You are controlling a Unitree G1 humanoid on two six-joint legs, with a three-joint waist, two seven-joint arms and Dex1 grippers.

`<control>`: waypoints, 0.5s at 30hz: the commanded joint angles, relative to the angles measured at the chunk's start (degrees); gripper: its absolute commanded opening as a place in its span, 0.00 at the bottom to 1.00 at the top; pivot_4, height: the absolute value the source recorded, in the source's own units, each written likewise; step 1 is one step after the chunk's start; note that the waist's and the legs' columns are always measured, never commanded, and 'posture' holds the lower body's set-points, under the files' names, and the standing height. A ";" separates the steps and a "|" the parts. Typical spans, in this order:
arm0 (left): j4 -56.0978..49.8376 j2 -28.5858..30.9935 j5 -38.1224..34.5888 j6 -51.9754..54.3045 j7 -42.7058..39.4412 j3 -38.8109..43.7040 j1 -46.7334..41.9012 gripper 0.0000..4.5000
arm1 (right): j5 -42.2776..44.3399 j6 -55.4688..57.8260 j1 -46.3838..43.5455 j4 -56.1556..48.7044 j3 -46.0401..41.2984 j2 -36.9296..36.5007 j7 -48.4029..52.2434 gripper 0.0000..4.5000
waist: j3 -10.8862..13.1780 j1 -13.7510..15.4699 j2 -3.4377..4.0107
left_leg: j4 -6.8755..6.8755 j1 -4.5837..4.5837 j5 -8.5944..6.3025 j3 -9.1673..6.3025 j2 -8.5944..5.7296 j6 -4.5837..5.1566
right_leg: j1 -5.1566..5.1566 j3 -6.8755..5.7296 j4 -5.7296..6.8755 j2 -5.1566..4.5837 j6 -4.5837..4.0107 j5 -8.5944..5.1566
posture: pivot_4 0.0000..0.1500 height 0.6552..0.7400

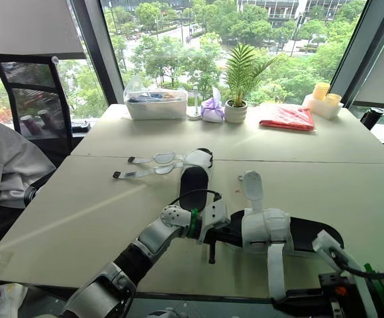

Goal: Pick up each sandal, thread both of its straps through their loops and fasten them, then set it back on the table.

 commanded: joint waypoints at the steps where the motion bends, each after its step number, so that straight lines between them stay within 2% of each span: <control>1: 1.73 -0.24 0.98 0.25 0.19 -0.69 -0.18 0.00 | 8.26 2.18 -9.88 5.63 2.52 3.75 -8.71 0.00 | -0.01 0.05 -0.02 | 0.00 -0.02 0.00 0.00 0.00 0.00 | -0.02 0.00 -0.03 0.00 0.00 0.00 | 1.00 0.99; 5: 1.98 -0.35 1.16 0.22 0.49 -0.52 -0.29 0.00 | 13.23 4.23 -19.63 14.24 5.13 10.21 -19.30 0.00 | -0.11 0.19 0.02 | -0.03 -0.03 0.01 0.00 0.00 0.02 | -0.02 -0.02 -0.07 -0.02 -0.01 0.00 | 1.00 0.99; 12: 1.28 0.14 1.37 0.77 1.41 -0.20 0.14 0.00 | 17.75 4.96 -25.82 25.56 4.13 16.59 -30.28 0.00 | -0.25 0.02 0.20 | 0.00 -0.06 0.03 0.01 0.00 0.09 | -0.01 -0.02 -0.08 -0.04 0.07 0.06 | 1.00 0.99; 15: 1.01 0.37 1.38 0.82 1.58 -0.27 0.30 0.00 | 16.64 4.43 -24.75 27.52 3.82 16.56 -29.85 0.24 | -0.28 0.11 0.26 | 0.01 -0.05 0.03 0.00 0.00 0.10 | 0.00 -0.02 -0.07 -0.04 0.07 0.06 | 1.00 0.99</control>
